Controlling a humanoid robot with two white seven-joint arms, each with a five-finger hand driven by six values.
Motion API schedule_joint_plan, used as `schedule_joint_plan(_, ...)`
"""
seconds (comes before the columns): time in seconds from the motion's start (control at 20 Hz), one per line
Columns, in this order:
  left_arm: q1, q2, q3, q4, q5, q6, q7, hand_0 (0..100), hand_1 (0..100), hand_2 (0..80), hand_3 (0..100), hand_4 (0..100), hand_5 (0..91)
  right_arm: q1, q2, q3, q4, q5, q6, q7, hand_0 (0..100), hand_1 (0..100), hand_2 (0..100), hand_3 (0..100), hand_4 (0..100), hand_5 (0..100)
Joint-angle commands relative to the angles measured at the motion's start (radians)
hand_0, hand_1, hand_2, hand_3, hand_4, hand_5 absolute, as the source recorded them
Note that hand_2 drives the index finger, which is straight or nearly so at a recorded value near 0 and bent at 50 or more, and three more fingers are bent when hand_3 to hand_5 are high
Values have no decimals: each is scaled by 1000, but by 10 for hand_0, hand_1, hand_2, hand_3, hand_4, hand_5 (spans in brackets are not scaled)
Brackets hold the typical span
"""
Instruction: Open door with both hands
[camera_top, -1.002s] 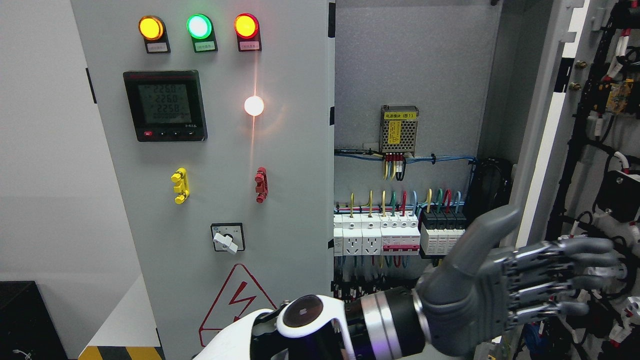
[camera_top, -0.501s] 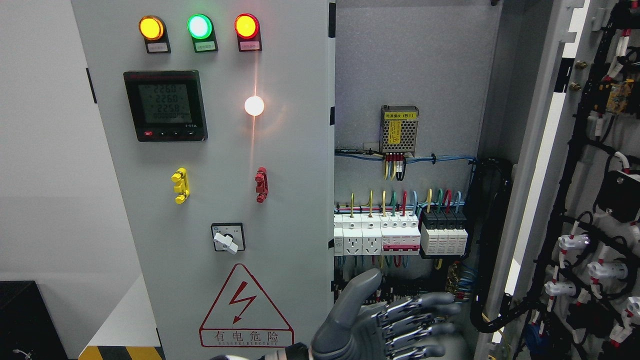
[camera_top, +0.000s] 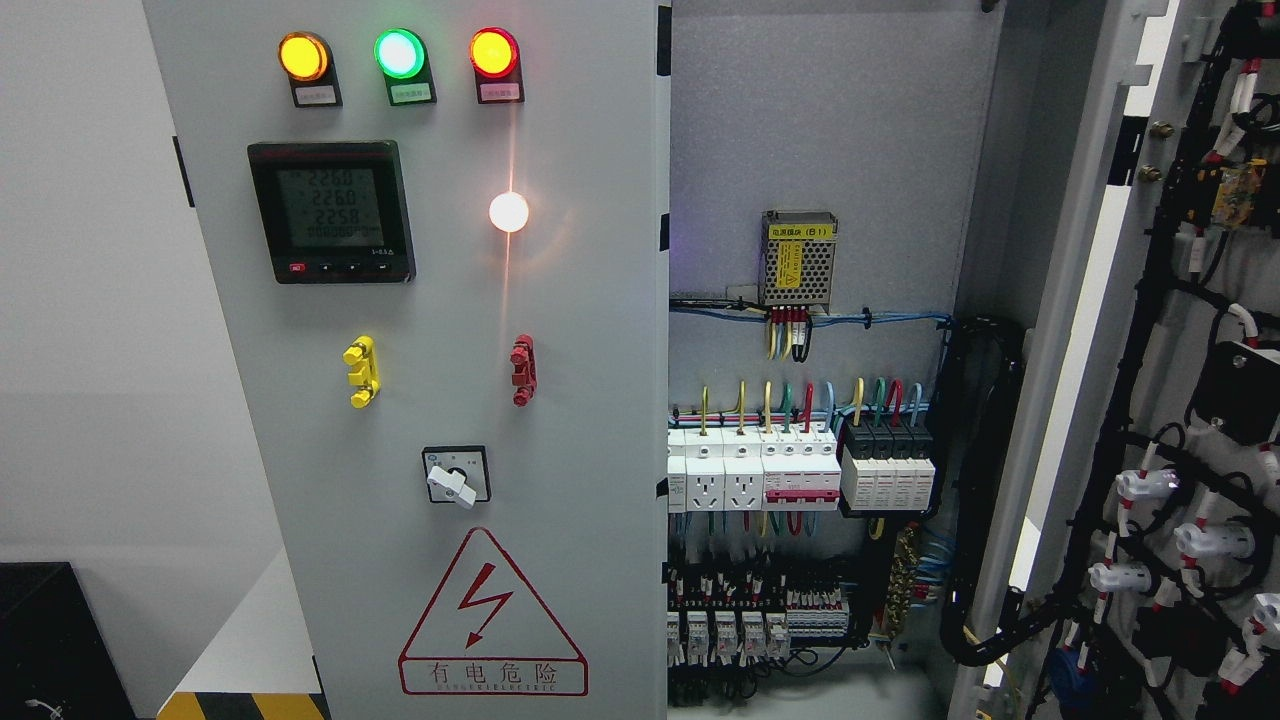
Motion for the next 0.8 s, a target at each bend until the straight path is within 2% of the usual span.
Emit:
schedule_joint_plan(0.0, 285, 61, 164, 218, -83, -31, 2, 0, 0, 0, 0, 0, 0, 0, 0, 0, 0, 1, 1, 1, 192, 0, 0, 0, 0, 0)
schedule_joint_plan(0.15, 377, 12, 233, 334, -123, -32, -5, 0, 0, 0, 0, 0, 0, 0, 0, 0, 0, 1, 1, 1, 192, 0, 0, 0, 0, 0)
schedule_joint_plan(0.25, 410, -24, 239, 438, -131, -67, -16, 0, 0, 0, 0, 0, 0, 0, 0, 0, 0, 1, 1, 1, 191, 0, 0, 0, 0, 0)
schedule_joint_plan(0.35, 440, -59, 238, 545, -182, -113, -30, 0, 0, 0, 0, 0, 0, 0, 0, 0, 0, 1, 1, 1, 191, 0, 0, 0, 0, 0)
schedule_joint_plan(0.45, 446, -99, 238, 659, -247, -120, -59, 0, 0, 0, 0, 0, 0, 0, 0, 0, 0, -1, 1, 1, 191, 0, 0, 0, 0, 0)
schedule_joint_plan(0.65, 445, -154, 238, 884, -266, -135, -108, 0, 0, 0, 0, 0, 0, 0, 0, 0, 0, -1, 1, 1, 191, 0, 0, 0, 0, 0)
schedule_joint_plan(0.75, 443, -208, 238, 1028, -296, -135, -122, 0, 0, 0, 0, 0, 0, 0, 0, 0, 0, 1, 1, 1, 191, 0, 0, 0, 0, 0)
